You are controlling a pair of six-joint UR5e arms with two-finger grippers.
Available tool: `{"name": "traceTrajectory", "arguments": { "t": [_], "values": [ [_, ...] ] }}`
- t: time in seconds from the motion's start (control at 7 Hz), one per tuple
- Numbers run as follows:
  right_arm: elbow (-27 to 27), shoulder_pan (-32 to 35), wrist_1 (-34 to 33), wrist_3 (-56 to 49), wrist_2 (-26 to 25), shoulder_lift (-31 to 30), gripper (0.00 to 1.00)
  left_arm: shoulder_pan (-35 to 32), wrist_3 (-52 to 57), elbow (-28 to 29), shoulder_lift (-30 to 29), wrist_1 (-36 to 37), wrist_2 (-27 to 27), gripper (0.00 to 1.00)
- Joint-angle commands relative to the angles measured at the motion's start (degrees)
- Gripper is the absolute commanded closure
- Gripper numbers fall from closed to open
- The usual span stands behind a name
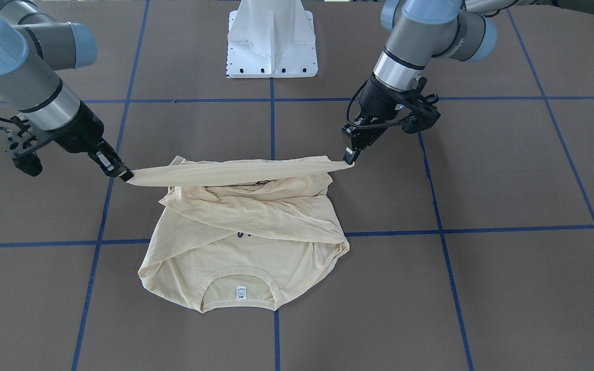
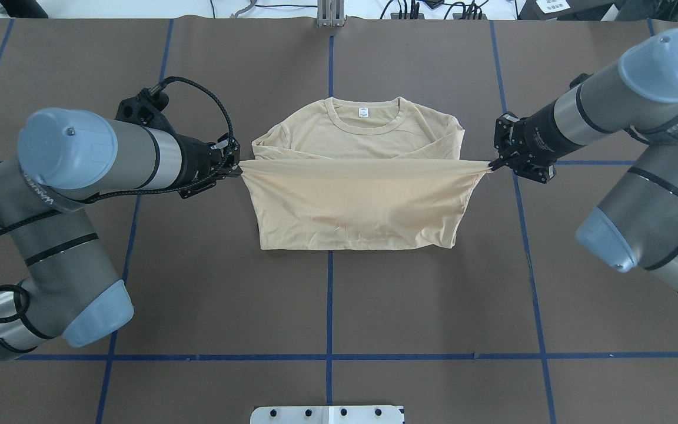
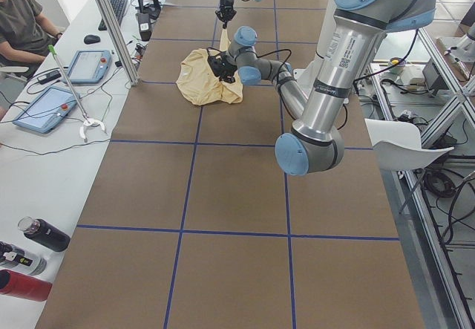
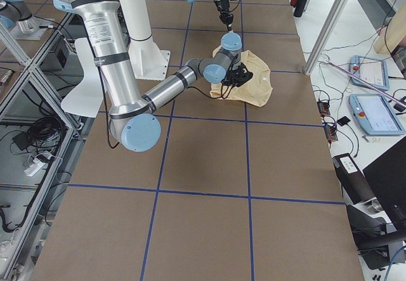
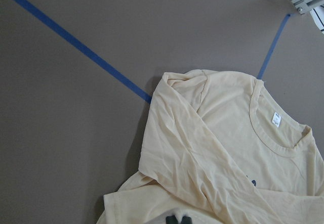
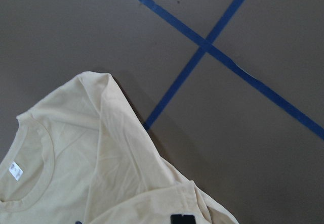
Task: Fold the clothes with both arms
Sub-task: 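Lift both hem corners and carry them toward the collar with both grippers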
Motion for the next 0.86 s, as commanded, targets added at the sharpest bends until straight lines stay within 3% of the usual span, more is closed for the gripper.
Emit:
{"name": "traceTrajectory", "arguments": {
  "t": [0.0,0.29,0.71],
  "values": [
    [-9.7,2.44,-2.55,-4.55,-0.13,8.27,1.0,-1.52,0.02,6.78,-4.38,-1.7,0.14,1.0],
    [-18.75,2.63,-2.39,-6.33,-0.57,14.78,1.0,-3.45,0.02,16.35,-7.13,-8.61,0.22,1.0],
    [-25.28,2.28,-1.86,-9.68,-2.41,17.53,1.0,-3.81,0.02,25.95,-12.13,-13.81,2.76,1.0]
  ]
}}
